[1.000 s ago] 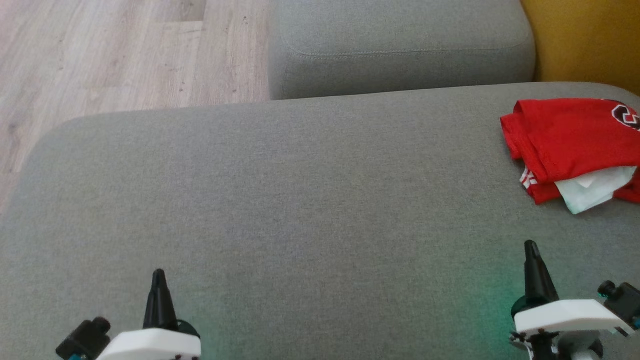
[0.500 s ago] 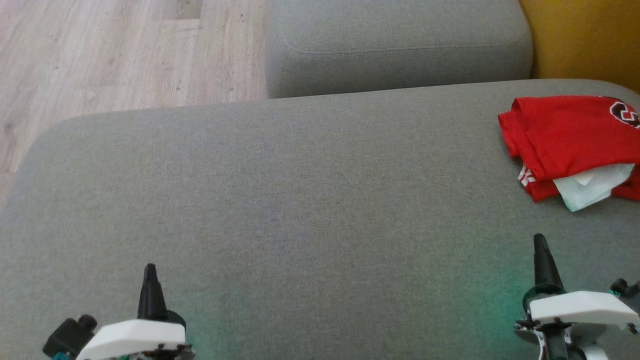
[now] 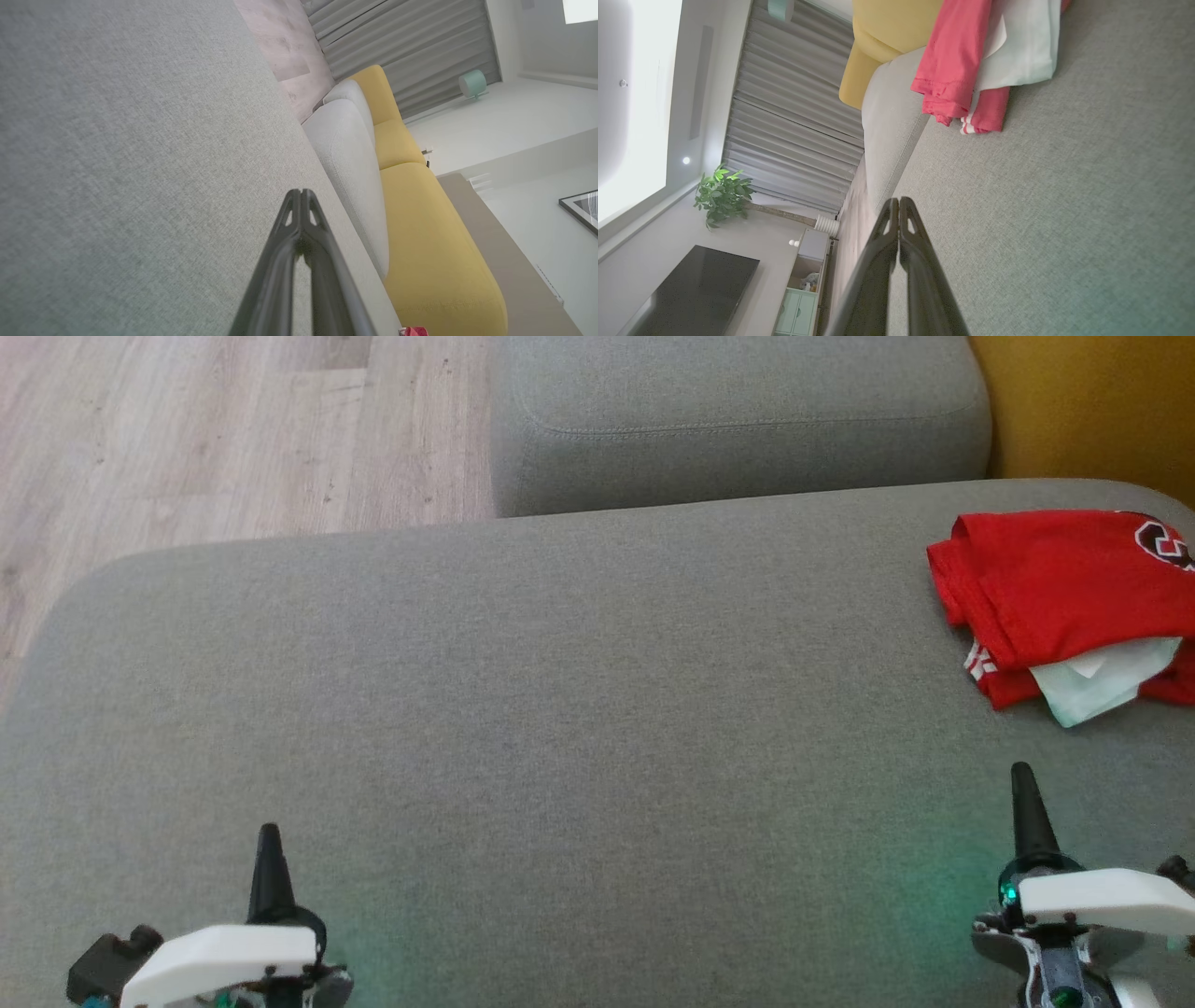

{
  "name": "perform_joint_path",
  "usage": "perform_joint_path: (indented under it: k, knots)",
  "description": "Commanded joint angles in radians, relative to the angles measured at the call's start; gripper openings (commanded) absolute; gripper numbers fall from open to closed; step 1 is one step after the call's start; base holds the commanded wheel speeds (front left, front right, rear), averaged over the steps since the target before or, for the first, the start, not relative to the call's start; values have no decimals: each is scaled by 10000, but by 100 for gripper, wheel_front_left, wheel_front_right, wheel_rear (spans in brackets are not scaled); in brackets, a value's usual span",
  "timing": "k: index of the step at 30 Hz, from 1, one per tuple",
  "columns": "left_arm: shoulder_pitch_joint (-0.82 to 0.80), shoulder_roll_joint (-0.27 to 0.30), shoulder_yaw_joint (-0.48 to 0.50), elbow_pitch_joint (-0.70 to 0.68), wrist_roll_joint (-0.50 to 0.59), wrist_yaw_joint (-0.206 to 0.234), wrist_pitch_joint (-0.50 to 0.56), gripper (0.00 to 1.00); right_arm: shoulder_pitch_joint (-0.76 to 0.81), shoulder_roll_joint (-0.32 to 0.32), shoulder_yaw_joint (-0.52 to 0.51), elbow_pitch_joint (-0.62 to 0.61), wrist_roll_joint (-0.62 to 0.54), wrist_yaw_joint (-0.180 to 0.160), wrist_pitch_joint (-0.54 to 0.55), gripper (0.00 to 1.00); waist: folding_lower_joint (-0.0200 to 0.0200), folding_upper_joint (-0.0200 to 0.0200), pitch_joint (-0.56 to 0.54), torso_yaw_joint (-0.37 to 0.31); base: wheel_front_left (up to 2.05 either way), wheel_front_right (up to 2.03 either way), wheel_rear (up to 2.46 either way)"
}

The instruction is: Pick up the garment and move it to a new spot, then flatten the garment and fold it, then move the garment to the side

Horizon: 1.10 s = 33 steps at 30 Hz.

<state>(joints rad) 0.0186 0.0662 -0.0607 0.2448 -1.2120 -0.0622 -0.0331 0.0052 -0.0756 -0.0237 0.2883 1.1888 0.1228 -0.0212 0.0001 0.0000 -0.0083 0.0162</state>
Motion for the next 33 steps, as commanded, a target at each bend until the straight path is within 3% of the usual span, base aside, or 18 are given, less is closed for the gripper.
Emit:
perform_joint_path:
  k: [1,33]
  knots:
    - [-583,149,370,-260,-295,-84,71,0,-573,-28,49,-365,328,58,86,0,-1,0,4,-5,0,0,0]
    - [-1164,128,1245,-41,-3874,-621,1031,0,-1052,63,-578,-441,3974,77,1032,0,-1,0,103,-145,0,0,0]
